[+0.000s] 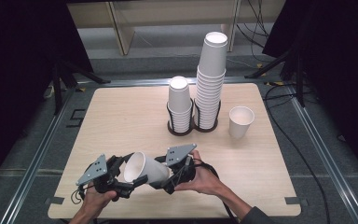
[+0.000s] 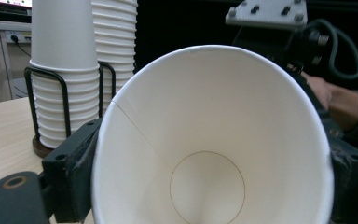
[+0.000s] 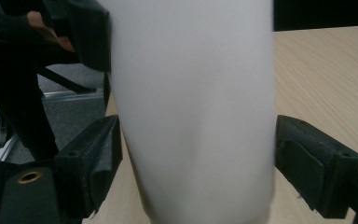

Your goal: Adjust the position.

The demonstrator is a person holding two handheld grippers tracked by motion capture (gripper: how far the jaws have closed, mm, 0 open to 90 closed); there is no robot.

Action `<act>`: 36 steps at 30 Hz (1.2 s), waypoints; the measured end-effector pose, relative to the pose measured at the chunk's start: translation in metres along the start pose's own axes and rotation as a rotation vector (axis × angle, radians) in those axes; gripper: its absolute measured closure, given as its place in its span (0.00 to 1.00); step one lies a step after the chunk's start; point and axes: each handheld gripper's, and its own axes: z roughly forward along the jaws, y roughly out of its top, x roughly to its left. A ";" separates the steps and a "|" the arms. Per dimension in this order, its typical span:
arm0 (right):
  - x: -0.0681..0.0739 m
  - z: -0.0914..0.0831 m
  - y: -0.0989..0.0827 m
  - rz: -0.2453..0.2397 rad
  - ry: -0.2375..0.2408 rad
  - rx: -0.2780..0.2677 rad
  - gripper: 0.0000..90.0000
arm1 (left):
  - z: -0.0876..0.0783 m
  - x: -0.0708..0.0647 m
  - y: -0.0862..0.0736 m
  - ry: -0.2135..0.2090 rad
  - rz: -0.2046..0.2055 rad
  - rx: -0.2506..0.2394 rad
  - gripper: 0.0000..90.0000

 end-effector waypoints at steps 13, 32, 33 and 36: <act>0.012 -0.004 0.015 -0.077 -0.086 0.167 0.17 | 0.009 -0.006 -0.002 0.015 0.077 0.111 0.13; 0.017 0.018 0.017 -0.103 -0.010 0.176 0.23 | 0.008 -0.006 -0.002 -0.049 0.069 0.134 0.10; 0.017 0.018 0.017 -0.099 -0.009 0.170 0.23 | 0.008 -0.006 -0.003 -0.049 0.058 0.122 0.10; 0.016 0.017 0.015 -0.092 -0.013 0.167 0.23 | 0.008 -0.005 -0.004 -0.057 0.050 0.095 0.09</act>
